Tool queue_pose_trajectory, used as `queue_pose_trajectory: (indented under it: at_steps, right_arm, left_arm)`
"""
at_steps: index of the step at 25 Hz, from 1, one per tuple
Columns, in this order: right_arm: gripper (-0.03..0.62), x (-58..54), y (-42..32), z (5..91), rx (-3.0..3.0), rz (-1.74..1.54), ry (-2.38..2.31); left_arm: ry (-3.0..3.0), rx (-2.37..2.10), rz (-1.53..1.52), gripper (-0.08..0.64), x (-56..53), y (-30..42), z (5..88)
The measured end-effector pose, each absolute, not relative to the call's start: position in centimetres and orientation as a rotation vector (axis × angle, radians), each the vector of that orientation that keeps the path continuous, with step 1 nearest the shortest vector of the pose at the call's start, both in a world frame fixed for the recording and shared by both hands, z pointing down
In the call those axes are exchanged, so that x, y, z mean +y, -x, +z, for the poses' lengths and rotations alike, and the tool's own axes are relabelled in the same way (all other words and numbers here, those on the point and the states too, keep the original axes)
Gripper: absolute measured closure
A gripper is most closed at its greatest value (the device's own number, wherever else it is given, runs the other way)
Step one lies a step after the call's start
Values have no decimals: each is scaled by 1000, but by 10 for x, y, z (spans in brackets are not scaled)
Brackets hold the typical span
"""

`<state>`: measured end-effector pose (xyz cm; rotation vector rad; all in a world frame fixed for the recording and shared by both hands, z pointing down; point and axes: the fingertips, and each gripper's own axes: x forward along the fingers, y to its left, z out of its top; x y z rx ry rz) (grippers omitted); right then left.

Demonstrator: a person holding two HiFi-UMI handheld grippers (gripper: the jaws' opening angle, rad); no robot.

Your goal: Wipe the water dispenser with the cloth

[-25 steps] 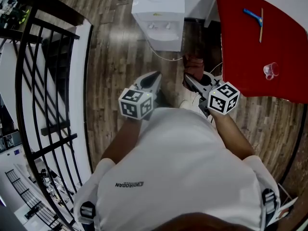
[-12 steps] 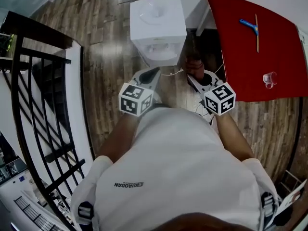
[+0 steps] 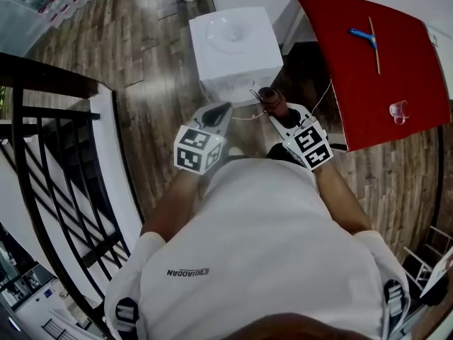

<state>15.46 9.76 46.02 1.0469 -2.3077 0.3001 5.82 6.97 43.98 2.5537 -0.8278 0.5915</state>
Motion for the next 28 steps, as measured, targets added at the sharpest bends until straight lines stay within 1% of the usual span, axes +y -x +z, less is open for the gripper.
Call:
queue_pose_trajectory:
  at_steps: [7,14,19,23,28]
  right_arm:
    - [522,54,-176,461,-2218,270,-1069]
    - [522,-38,-238,459,-2148,80,-1038]
    - [522,-121,-265,467,-2078,-84,-961]
    - [522,-185,-275,478,-2072,-122,-907]
    - [522,-247,-260,499,-2061,-163,-817]
  left_arm:
    - [-2521,-798,574,558,45,-62,448]
    - [-2482,-924,543,558,5,-84,446]
    - [-2448,-1007,575,558,-20,-92,449]
    - [-2394,-1085,585,558,-39,-98,449]
    - [-2352,-1131,598,558,-53,-99,455]
